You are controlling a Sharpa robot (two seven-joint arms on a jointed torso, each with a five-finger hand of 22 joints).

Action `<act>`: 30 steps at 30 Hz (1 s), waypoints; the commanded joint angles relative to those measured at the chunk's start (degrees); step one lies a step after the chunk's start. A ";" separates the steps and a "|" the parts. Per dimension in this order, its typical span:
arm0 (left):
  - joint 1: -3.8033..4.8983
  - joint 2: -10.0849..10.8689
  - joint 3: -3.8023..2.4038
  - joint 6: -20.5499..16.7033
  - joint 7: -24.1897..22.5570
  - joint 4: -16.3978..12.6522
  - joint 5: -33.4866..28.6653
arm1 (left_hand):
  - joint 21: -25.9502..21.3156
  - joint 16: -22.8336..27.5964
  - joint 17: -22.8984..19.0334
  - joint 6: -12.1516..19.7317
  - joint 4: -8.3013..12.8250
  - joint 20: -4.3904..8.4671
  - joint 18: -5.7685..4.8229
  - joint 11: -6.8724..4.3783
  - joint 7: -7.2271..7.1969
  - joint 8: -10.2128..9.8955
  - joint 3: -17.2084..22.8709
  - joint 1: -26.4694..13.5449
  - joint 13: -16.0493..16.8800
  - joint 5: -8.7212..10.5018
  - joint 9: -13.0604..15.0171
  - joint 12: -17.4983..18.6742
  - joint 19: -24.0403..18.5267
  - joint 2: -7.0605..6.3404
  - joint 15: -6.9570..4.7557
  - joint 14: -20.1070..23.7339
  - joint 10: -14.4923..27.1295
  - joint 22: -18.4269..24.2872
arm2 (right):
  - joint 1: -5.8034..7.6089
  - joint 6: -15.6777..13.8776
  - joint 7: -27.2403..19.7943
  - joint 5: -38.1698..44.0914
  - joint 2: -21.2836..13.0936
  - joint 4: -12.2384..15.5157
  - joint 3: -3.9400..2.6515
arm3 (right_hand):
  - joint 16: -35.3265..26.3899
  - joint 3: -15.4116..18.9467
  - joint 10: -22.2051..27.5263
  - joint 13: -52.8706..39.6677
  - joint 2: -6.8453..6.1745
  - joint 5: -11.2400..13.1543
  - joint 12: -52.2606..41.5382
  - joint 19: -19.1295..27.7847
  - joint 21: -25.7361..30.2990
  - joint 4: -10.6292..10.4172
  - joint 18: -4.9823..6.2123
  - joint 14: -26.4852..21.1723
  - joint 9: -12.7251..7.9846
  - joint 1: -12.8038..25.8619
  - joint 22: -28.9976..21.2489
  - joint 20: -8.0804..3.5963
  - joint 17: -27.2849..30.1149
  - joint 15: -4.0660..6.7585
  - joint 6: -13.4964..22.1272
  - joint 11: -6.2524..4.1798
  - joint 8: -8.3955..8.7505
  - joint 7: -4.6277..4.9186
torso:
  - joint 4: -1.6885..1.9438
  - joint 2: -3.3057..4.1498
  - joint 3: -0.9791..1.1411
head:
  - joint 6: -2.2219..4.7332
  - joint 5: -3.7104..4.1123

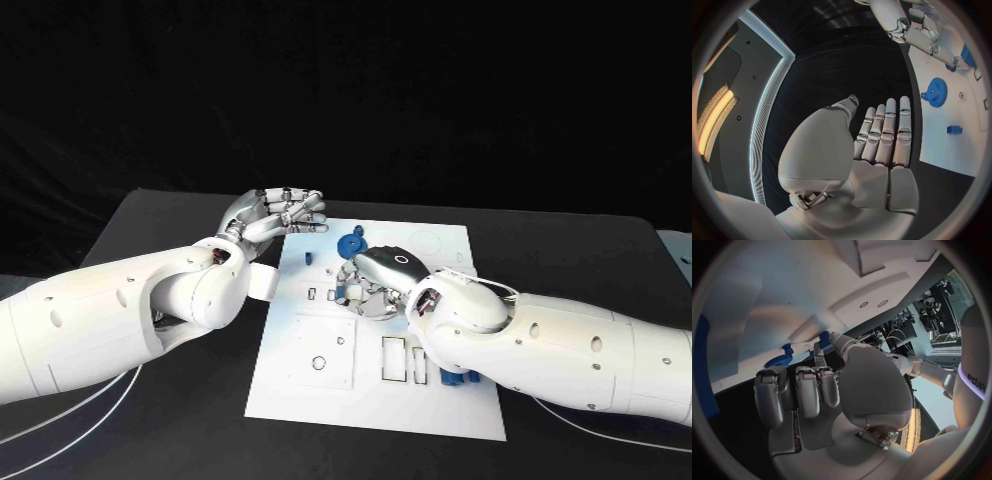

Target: Assemble the parts on the task board

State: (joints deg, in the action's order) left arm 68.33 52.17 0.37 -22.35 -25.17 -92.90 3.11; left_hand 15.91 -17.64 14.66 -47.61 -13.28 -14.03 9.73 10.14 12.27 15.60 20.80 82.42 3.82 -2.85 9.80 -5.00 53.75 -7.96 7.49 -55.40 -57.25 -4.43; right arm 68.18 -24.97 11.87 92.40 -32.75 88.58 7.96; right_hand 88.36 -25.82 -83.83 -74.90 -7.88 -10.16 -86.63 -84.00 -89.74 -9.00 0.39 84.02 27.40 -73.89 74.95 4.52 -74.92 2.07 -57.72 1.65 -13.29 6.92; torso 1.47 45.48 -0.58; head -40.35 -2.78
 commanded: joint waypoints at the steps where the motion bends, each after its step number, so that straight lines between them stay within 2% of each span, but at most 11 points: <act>1: 0.07 -0.06 -0.05 1.16 -0.23 -0.06 -0.08 | -0.35 0.20 0.05 0.47 -0.04 -0.03 0.82 0.19 0.71 -0.17 0.24 -0.35 0.00 -0.13 -0.05 0.34 0.35 -0.08 0.34 0.23 0.00 0.05 | -0.24 1.90 1.13 1.14 -0.05 -0.18 0.17 | 0.12 0.08 -3.98 -12.15 0.25 -0.13 0.11 -6.00 -0.26 -0.26 -0.39 4.91 0.04 0.51 15.05 -0.54 -9.80 0.24 -0.93 -0.17 -0.19 -0.92 | 0.03 0.03 0.00 | 0.04 -0.02; 16: 0.07 -0.12 -0.05 1.29 -0.15 0.07 -0.08 | -0.38 0.25 0.10 0.52 -0.03 -0.04 0.82 0.20 0.72 -0.21 0.26 -0.40 -0.01 -0.13 -0.06 0.43 0.35 -0.11 0.35 0.25 0.03 0.08 | -0.26 0.34 1.27 1.56 -0.01 0.23 0.17 | 0.09 0.21 -3.95 -12.11 0.04 -0.02 0.16 -6.00 -0.26 -0.46 -0.39 4.90 0.05 0.95 15.05 -0.51 -9.72 0.19 -0.76 -0.11 -0.13 -0.84 | 0.00 0.00 0.01 | 0.07 0.00; 30: 0.06 -0.13 -0.04 1.43 -0.09 0.23 -0.08 | -0.41 0.28 0.14 0.58 -0.02 -0.05 0.82 0.22 0.73 -0.26 0.28 -0.45 -0.02 -0.14 -0.08 0.53 0.36 -0.12 0.37 0.27 0.09 0.11 | -0.24 0.08 3.43 3.81 -1.05 2.53 0.13 | 0.10 0.15 -3.97 -12.15 0.14 -0.04 0.13 -6.00 -0.26 -0.51 -0.39 4.90 0.09 1.00 15.05 -0.49 -9.76 0.18 -0.84 -0.13 -0.18 -0.89 | -0.04 -0.01 -0.02 | 0.03 -0.08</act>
State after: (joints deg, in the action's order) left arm 68.32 52.13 0.37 -22.06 -24.97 -92.60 3.11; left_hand 15.69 -17.64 14.71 -47.40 -13.28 -14.03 9.73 10.14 12.05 15.60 20.80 82.42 3.82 -2.85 9.80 -4.78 53.75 -7.96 7.70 -55.17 -57.25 -4.38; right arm 67.95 -25.17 13.84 94.31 -33.73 90.84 8.10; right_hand 88.36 -25.65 -83.83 -74.93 -7.94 -9.94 -86.63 -84.01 -89.74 -9.16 0.39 84.02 27.38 -73.20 74.93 4.52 -74.91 2.07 -57.75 1.65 -13.23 6.86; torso 1.44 45.48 -0.58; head -40.30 -2.87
